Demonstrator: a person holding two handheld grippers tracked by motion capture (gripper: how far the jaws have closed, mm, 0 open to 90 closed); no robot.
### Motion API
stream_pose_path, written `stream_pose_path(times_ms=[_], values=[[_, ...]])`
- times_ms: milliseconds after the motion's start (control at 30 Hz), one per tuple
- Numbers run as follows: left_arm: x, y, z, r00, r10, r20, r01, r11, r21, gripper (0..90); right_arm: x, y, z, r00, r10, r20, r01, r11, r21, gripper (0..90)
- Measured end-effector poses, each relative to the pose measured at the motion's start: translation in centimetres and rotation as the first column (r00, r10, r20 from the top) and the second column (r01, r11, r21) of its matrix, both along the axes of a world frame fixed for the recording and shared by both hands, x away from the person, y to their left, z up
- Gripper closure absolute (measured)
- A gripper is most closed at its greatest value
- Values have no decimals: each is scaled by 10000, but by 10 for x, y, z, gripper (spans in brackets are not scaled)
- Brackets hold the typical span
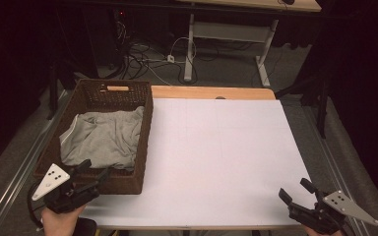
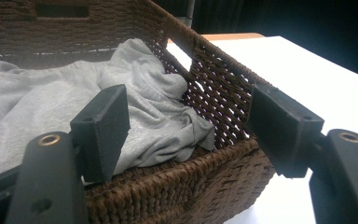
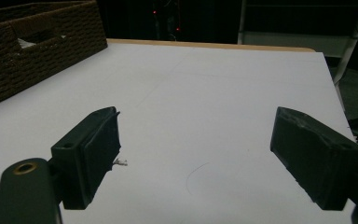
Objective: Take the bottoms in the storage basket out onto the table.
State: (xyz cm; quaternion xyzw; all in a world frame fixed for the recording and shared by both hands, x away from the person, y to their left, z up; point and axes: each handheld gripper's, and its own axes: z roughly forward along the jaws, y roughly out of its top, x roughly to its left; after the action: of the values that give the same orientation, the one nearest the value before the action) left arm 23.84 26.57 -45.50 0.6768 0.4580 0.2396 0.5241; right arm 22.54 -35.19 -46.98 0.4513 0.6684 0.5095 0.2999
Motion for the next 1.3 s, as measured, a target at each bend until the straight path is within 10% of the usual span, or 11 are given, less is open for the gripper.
stream_pose_path(times_ms=[1300], values=[[16, -11, 36, 9957, -326, 870, 345, 9992, -205, 305, 1, -2, -1, 10000, 2, -66, -1, 9997, 235, 165]])
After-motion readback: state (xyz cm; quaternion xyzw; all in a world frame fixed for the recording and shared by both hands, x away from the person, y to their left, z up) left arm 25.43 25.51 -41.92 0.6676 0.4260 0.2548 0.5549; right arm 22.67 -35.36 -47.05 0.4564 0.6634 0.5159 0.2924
